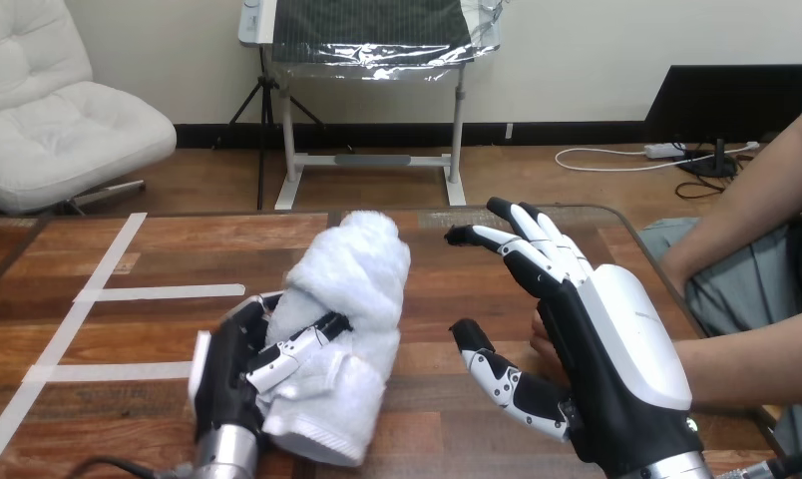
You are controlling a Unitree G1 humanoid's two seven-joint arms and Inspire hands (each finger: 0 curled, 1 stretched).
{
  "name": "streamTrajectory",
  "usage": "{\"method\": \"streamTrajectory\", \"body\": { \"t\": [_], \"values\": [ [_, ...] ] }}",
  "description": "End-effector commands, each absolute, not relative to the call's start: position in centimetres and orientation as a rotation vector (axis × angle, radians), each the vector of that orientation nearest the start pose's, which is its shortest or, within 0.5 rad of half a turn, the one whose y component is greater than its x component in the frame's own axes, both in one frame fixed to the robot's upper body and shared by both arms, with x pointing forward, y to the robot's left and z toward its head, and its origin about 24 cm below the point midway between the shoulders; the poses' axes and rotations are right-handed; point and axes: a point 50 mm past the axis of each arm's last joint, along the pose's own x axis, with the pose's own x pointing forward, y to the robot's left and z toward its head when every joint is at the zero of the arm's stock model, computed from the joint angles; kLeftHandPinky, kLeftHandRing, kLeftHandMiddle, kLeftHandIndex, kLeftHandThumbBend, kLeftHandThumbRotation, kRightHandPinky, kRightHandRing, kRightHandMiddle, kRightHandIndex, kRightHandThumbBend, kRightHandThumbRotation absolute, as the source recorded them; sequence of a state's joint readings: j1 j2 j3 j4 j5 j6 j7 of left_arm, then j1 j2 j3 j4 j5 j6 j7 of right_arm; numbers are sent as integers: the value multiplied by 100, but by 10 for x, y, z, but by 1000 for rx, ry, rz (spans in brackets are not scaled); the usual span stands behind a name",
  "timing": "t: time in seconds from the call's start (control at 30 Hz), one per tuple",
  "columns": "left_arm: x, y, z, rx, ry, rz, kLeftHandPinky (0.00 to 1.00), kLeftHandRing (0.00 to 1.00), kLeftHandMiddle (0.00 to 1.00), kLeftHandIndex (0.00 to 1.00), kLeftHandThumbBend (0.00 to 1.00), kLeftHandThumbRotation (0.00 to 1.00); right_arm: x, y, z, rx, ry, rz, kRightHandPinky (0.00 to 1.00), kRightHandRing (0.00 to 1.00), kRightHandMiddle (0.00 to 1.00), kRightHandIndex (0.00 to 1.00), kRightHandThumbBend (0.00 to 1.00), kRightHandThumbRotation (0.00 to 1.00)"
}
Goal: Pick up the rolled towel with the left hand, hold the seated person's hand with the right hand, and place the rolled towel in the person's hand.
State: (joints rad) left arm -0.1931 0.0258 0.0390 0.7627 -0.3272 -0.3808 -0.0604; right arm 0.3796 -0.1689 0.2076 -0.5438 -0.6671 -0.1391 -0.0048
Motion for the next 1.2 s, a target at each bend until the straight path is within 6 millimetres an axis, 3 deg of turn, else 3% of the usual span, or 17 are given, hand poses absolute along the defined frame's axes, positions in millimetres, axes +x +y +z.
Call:
{"method": "streamTrajectory", "body": {
  "t": [0.0,0.4,0.83,1.17],
  "values": [
    [285,150,-5,-469,10,-1,27,34,43,49,81,5,176,-133,118,-745,-426,99,100,100,98,84,35,0],
    [282,138,3,-594,15,-96,27,34,43,48,83,4,180,-141,121,-767,-424,88,100,100,100,87,39,0],
    [280,126,13,-673,-4,-191,28,35,42,48,83,2,185,-160,128,-872,-381,71,97,99,100,88,58,0],
    [280,119,21,-738,-26,-263,28,35,42,48,85,1,191,-179,134,-964,-306,38,94,99,100,90,66,0]
  ]
}}
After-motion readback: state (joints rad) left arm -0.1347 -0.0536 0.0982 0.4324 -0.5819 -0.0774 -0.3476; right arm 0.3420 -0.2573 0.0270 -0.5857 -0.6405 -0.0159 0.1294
